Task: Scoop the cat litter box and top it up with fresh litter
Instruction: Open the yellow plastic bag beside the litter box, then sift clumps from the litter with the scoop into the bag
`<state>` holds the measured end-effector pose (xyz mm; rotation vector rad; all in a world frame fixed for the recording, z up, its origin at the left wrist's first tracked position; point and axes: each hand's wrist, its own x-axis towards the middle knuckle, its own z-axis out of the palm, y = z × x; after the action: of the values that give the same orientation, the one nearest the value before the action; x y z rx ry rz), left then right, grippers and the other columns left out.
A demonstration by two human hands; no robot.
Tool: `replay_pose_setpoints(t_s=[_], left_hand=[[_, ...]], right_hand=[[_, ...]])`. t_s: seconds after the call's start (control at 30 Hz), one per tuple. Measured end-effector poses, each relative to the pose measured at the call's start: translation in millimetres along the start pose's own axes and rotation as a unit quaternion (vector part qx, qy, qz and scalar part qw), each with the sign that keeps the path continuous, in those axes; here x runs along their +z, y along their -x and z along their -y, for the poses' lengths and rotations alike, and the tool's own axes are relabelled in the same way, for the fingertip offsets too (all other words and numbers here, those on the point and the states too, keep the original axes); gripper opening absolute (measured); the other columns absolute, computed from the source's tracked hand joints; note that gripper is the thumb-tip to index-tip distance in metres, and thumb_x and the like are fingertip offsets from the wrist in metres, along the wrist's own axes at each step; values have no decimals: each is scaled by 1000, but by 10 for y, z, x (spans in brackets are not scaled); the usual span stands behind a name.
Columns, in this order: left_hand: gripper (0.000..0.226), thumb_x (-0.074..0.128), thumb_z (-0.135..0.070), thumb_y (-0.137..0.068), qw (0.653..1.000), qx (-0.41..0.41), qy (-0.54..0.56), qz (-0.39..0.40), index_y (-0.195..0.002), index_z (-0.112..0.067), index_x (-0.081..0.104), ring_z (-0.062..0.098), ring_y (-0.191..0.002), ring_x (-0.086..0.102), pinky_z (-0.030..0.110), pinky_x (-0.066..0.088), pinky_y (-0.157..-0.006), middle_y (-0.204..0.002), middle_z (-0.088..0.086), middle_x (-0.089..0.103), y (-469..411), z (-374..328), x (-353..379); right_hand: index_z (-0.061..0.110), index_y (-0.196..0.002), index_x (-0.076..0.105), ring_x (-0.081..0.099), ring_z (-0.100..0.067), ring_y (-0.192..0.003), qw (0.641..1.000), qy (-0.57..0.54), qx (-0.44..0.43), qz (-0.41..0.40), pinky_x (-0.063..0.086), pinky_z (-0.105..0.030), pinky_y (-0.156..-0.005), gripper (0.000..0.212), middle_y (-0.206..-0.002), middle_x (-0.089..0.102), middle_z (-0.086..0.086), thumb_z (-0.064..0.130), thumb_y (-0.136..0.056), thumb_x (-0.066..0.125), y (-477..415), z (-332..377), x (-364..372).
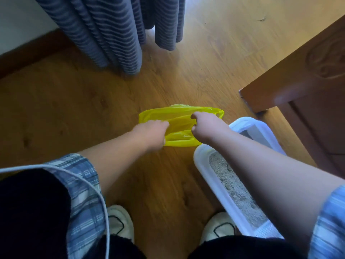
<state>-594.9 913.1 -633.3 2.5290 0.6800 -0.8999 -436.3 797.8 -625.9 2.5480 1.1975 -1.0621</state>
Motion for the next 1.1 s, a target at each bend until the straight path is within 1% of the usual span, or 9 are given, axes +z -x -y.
replay_pose_setpoints(t_s=[0.1,0.17,0.27,0.4,0.5,0.7,0.83,1.03,1.1], left_hand=[[36,47,-27,-94,997,-33,42,49,-130,-22,48,33,-115,58,44,52,-87,-128,8,58,512,-64,-25],[39,45,-29,-96,995,-41,65,68,-134,-23,46,33,-119,56,43,50,-90,-134,8,55,901,-162,-63],[42,43,-28,-97,989,-48,105,95,-139,-23,44,31,-120,55,44,49,-93,-137,7,53,1514,-339,-198],[40,41,-26,-99,978,-59,114,163,-138,-19,43,29,-105,58,44,52,-85,-129,7,56,2393,-593,-543],[43,40,-24,-98,977,-60,119,166,-141,-20,40,29,-104,57,45,52,-85,-130,7,54,3029,-747,-1029],[45,41,-25,-97,988,-66,135,35,-142,-24,41,29,-119,53,43,47,-89,-137,5,52,4251,-789,-2561],[43,44,-28,-98,985,-62,144,-74,-141,-26,43,26,-120,54,46,49,-94,-137,3,53,5032,-757,-3761],[37,48,-29,-92,955,-24,145,-256,-129,-25,50,29,-117,56,47,50,-94,-130,3,58,6082,-700,-5195],[40,50,-28,-90,940,-10,149,-307,-130,-23,50,29,-119,55,48,48,-98,-132,4,58,6381,-651,-5545]], right_hand=[[21,-136,52,53,-35,-122,999,-13,7,37,51,-47,-94,44,-133,58,-11,23,-92,46,588,43,68],[19,-133,53,53,-36,-122,997,-17,18,75,51,-47,-95,43,-131,58,-12,25,-91,47,1018,79,101],[18,-135,50,49,-35,-126,990,-7,27,135,48,-47,-99,44,-135,55,-12,27,-92,49,1640,170,51],[17,-142,44,51,-36,-123,985,-5,27,172,51,-47,-96,48,-133,56,-13,27,-96,47,2481,425,-350],[19,-143,43,48,-35,-126,986,-14,27,163,50,-47,-94,47,-133,54,-13,28,-97,46,3104,670,-898],[23,-146,40,44,-30,-129,995,-49,10,82,46,-46,-95,53,-137,50,-5,29,-95,48,4263,1178,-2446],[21,-143,46,46,-30,-128,997,-73,-3,-32,48,-44,-97,53,-137,54,-7,24,-91,47,4968,1472,-3640],[29,-152,35,34,-23,-140,983,-68,-33,-165,40,-42,-109,61,-151,43,0,28,-93,50,5935,1974,-5050],[29,-152,34,32,-22,-141,972,-66,-57,-216,36,-39,-112,61,-153,41,2,29,-94,52,6200,2144,-5419]])
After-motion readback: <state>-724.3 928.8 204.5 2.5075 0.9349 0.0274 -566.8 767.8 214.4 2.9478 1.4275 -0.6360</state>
